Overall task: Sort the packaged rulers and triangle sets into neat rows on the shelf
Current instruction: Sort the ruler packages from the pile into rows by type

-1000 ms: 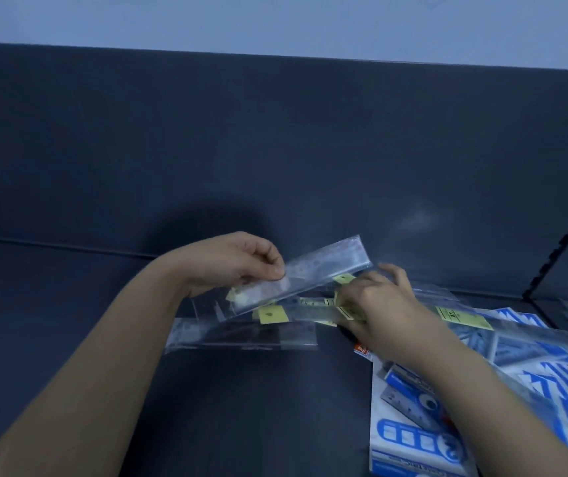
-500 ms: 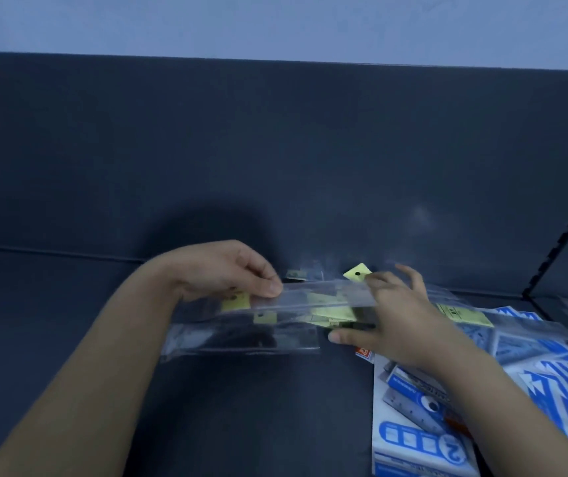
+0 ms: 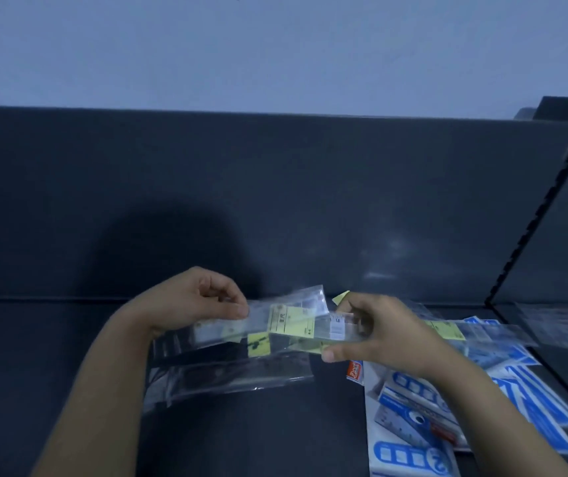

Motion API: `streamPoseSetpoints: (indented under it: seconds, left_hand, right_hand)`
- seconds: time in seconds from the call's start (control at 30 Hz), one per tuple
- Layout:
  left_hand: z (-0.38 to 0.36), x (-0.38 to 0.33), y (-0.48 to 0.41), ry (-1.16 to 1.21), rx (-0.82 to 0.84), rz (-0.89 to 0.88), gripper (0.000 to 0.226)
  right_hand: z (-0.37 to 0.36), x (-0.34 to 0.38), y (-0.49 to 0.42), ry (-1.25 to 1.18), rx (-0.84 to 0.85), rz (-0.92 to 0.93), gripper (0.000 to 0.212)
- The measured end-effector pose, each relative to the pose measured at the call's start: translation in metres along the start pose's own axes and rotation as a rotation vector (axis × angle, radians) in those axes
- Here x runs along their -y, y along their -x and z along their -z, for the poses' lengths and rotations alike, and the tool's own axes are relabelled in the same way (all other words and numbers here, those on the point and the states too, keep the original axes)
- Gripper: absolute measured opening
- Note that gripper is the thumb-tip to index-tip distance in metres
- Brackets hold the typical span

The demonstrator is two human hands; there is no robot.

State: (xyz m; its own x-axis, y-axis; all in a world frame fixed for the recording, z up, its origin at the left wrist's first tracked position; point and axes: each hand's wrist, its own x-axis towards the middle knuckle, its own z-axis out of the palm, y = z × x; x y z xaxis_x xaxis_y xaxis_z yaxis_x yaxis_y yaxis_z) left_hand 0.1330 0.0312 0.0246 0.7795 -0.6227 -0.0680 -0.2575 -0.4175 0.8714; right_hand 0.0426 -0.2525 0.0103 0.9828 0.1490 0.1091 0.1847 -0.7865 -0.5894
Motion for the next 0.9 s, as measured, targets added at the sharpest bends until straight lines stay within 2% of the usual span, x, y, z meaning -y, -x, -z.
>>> streamPoseSetpoints:
  seconds: [0.1,0.17,0.27,0.43,0.57,0.67,0.9]
  left_hand:
    - [-0.017,-0.009,-0.014,0.012,-0.002,-0.033,0.013]
    - [-0.030,-0.021,-0.021,-0.005,0.034,-0.063,0.013]
    - [-0.055,-0.045,-0.034,-0.013,0.084,-0.095,0.013]
    - [-0.117,-0.103,-0.055,-0.079,0.157,-0.122,0.015]
    - [-0.194,-0.148,-0.071,-0.108,0.195,-0.186,0.008]
    - [-0.262,-0.179,-0.084,-0.143,0.137,-0.224,0.008]
    - [-0.381,-0.217,-0.139,-0.222,-0.018,-0.216,0.010]
  right_hand:
    - [0.011,0.003,0.013,0.268,-0.082,-0.004,0.054]
    - [0.022,-0.002,0.026,0.310,-0.156,0.009,0.049]
    - [0.043,-0.016,0.058,0.249,-0.195,-0.012,0.042]
    - [0.092,-0.058,0.136,0.002,-0.226,-0.100,0.036]
    - [0.139,-0.105,0.201,-0.018,-0.243,-0.111,0.011]
    - [0.176,-0.147,0.248,0.032,-0.213,-0.129,0.005]
    - [0.238,-0.235,0.310,0.043,-0.207,-0.204,0.008]
